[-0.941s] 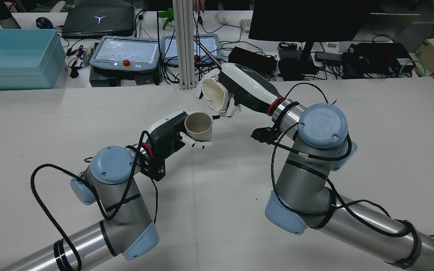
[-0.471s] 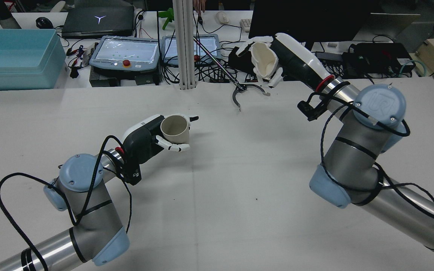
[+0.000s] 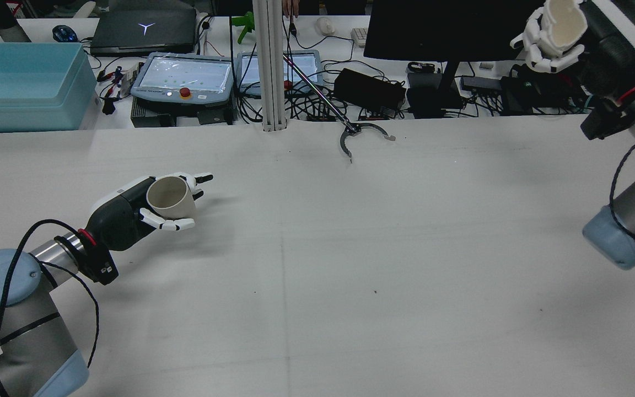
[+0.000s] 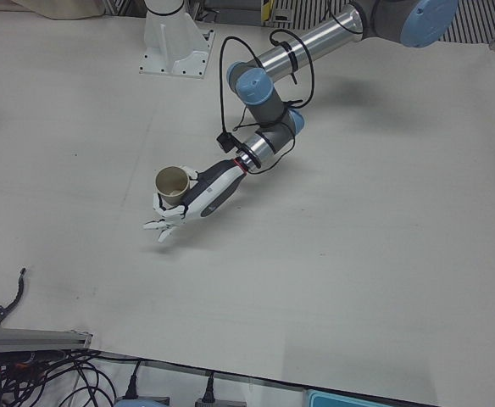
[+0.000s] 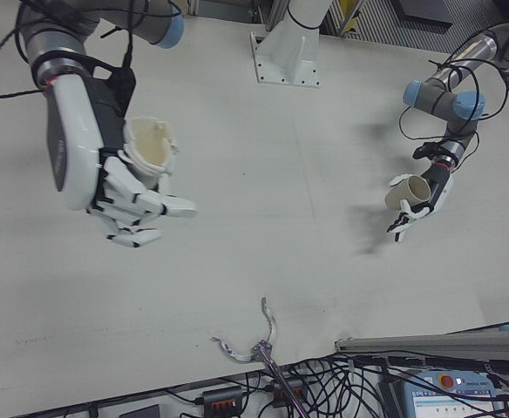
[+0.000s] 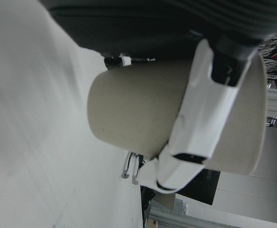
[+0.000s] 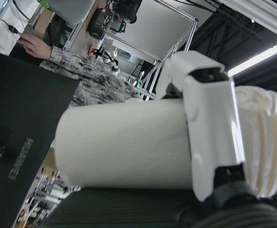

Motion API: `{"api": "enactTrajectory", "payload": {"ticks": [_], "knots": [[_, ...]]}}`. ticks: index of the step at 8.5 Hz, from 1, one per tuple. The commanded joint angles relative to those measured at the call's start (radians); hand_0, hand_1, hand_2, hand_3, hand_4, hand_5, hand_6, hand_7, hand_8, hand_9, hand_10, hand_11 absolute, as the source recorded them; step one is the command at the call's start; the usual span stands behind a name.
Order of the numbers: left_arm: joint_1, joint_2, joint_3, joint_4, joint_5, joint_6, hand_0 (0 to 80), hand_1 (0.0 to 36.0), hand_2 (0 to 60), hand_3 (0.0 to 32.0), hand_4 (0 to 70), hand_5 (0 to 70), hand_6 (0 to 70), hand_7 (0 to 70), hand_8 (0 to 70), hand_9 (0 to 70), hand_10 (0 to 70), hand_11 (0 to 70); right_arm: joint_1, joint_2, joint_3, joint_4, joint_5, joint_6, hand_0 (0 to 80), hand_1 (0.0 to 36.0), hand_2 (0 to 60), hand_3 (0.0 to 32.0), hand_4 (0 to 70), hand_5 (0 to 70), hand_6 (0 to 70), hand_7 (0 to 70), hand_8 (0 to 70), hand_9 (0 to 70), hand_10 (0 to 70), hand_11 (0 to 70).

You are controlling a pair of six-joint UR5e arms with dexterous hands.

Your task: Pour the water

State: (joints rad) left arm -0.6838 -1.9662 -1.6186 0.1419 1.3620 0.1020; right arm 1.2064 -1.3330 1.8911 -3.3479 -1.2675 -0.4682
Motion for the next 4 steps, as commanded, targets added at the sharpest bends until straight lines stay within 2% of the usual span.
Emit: {"api": "enactTrajectory", "payload": {"ticks": [1, 2, 3, 4], "knots": [[-0.06, 0.173, 0.022, -0.132, 0.002, 0.01, 80.0, 36.0, 60.0, 0.0, 39.5, 70.0, 17.1, 15.5, 4.5, 1.7, 5.9, 13.0, 0.116, -0.161, -0.184, 0.303, -0.091, 0.155, 80.0, 36.0, 60.0, 0.0, 12.2, 29.4, 69.9, 70.0, 61.8, 70.0, 28.9, 45.8], [-0.103, 0.214, 0.026, -0.155, 0.003, 0.01, 80.0, 36.0, 58.4, 0.0, 40.7, 70.0, 17.3, 15.9, 4.9, 1.7, 6.2, 13.4, 0.116, -0.179, -0.327, 0.434, -0.107, 0.169, 80.0, 36.0, 60.0, 0.0, 13.6, 29.4, 70.0, 70.0, 62.3, 70.0, 28.1, 44.7], [-0.129, 0.266, 0.028, -0.188, 0.02, 0.013, 80.0, 36.0, 56.9, 0.0, 42.5, 70.0, 17.5, 16.1, 5.0, 1.8, 6.4, 13.5, 0.114, -0.19, -0.481, 0.585, -0.105, 0.177, 80.0, 36.0, 60.0, 0.0, 12.2, 29.3, 69.5, 70.0, 61.5, 70.0, 26.6, 42.8], [-0.141, 0.295, 0.051, -0.224, 0.022, 0.013, 80.0, 36.0, 50.5, 0.0, 44.5, 70.0, 17.7, 16.5, 5.1, 1.9, 6.5, 13.7, 0.107, -0.183, -0.65, 0.71, -0.101, 0.19, 80.0, 36.0, 60.0, 0.0, 8.8, 28.9, 67.0, 70.0, 61.3, 70.0, 25.6, 41.4]]}}
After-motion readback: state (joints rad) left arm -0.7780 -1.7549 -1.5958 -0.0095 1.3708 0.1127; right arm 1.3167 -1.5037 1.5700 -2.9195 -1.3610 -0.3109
